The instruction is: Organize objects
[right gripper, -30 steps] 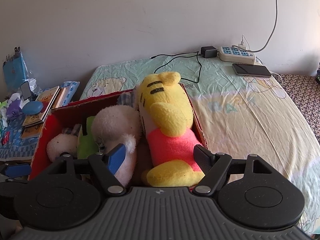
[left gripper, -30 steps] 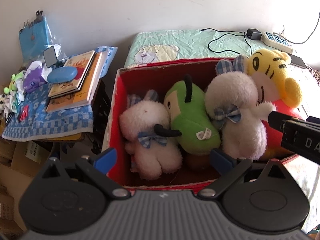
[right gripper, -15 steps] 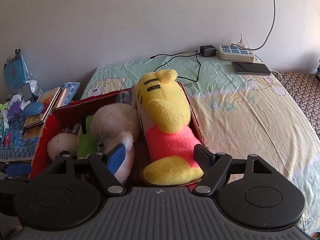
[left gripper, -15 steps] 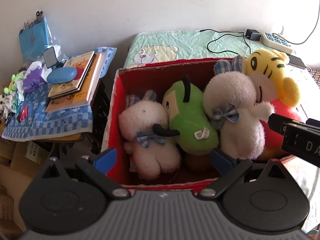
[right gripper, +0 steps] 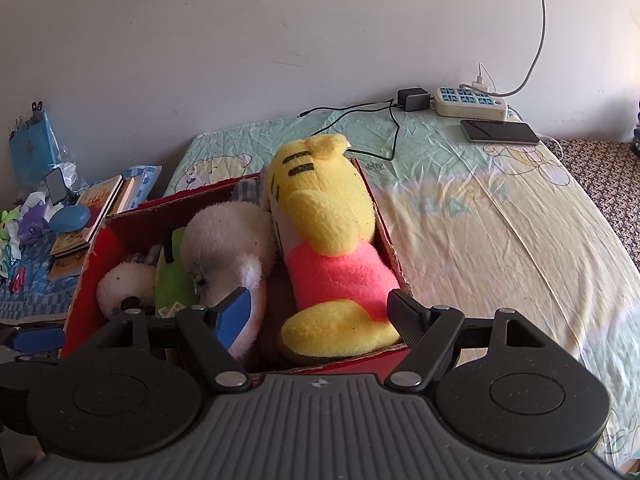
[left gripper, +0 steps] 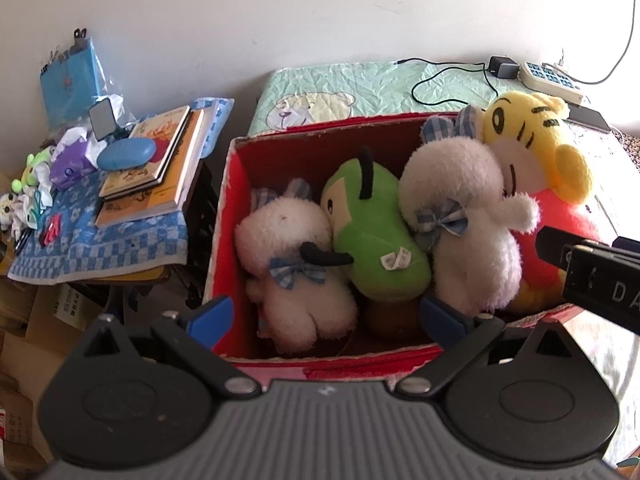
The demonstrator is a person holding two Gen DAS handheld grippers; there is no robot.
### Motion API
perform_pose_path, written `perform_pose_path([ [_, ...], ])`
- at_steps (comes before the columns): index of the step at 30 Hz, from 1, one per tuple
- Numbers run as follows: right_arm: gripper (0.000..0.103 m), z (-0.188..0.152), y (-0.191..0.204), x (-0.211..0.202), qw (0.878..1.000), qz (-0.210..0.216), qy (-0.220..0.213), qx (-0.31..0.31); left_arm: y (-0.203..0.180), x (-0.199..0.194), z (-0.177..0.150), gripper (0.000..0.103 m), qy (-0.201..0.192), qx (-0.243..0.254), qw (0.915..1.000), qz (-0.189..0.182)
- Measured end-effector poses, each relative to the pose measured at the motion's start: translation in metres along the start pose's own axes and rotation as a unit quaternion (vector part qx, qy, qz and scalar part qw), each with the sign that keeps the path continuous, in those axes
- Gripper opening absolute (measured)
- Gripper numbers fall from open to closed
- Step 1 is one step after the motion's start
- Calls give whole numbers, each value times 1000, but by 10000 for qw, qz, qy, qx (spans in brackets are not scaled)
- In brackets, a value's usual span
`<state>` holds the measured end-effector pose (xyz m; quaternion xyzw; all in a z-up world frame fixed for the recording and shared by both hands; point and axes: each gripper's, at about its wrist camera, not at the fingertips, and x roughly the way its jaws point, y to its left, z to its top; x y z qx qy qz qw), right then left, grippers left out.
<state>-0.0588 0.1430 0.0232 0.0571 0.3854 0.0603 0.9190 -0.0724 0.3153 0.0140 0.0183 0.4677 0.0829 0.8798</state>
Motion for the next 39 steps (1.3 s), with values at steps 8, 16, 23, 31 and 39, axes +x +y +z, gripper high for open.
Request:
perform_pose_path([
  [8,77,-3,-1,-1,10000,21,-10,6,-1,-2,-4,100,1,-14,10000,71],
  [16,77,-5,-2,-4,10000,27,-12,18,-3,-4,-6,100,-3,-18,9999,116],
  [23,77,-5,-6,-6,10000,14,-43,64,-6,-7,-6,100,-61,47,9999,102],
  [31,77,-6,-6,-7,10000,3,-48,65,-8,-3,-5,100,6,74,9999,98],
  [39,77,-4,-7,-6,10000,26,-69,27,-10,-6,-5,99,-147,104,9998,99],
])
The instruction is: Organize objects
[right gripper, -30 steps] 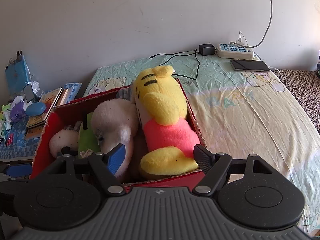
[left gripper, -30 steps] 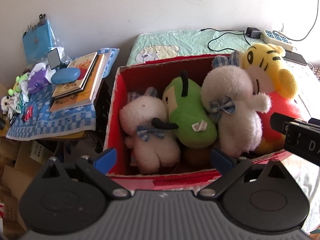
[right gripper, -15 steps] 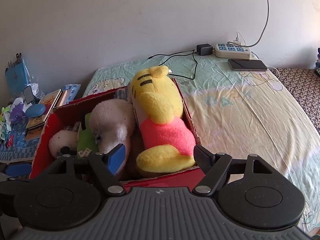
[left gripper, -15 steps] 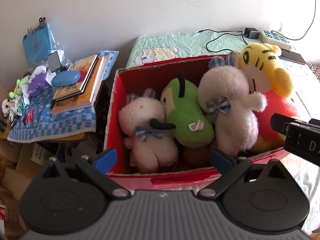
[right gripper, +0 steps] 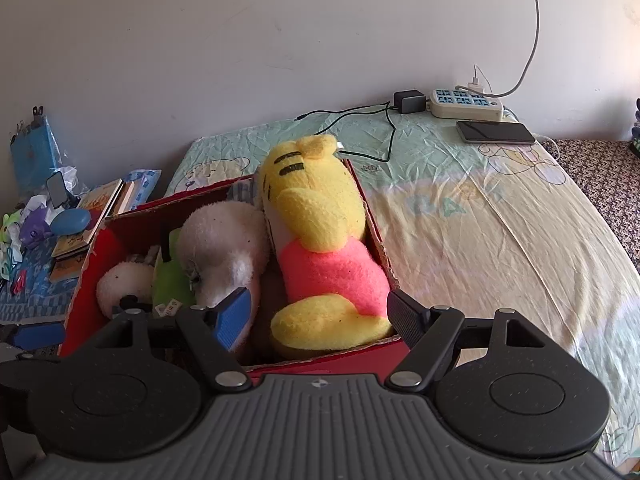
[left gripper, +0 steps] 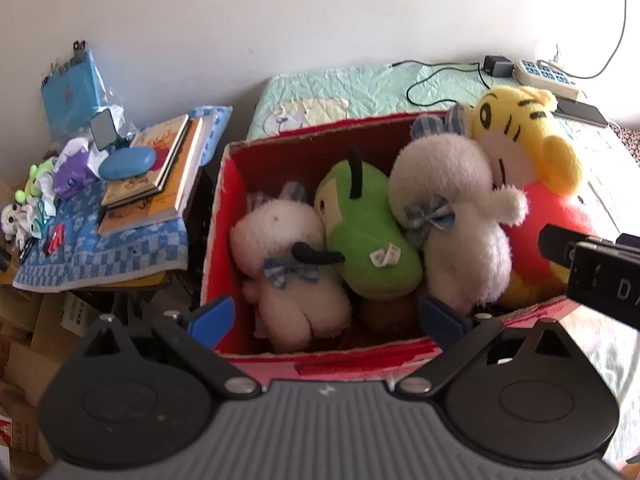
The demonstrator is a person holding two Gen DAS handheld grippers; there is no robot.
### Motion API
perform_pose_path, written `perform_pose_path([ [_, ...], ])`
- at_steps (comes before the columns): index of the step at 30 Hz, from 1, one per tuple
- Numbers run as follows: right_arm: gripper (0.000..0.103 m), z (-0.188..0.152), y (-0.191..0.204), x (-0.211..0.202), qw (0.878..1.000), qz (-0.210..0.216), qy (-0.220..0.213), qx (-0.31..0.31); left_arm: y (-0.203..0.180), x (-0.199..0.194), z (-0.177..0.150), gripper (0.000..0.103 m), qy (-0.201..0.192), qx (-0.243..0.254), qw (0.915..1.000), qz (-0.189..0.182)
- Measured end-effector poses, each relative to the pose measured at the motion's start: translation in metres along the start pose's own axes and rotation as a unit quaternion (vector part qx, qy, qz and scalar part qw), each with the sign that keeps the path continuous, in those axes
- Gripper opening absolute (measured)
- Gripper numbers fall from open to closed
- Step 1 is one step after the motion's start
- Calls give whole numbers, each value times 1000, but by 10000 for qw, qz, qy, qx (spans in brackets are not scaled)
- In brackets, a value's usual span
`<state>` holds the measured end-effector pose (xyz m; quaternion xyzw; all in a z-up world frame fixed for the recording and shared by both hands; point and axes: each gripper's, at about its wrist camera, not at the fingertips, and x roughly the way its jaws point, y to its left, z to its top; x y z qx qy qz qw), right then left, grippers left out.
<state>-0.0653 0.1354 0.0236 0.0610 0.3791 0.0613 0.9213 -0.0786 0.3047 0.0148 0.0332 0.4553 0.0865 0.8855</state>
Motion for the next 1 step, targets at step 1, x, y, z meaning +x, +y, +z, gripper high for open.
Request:
perform_pose_path([
  [1,77,0,0,0,10000,2,-1,-5,0,0,1,98,-25,-13,10000,29],
])
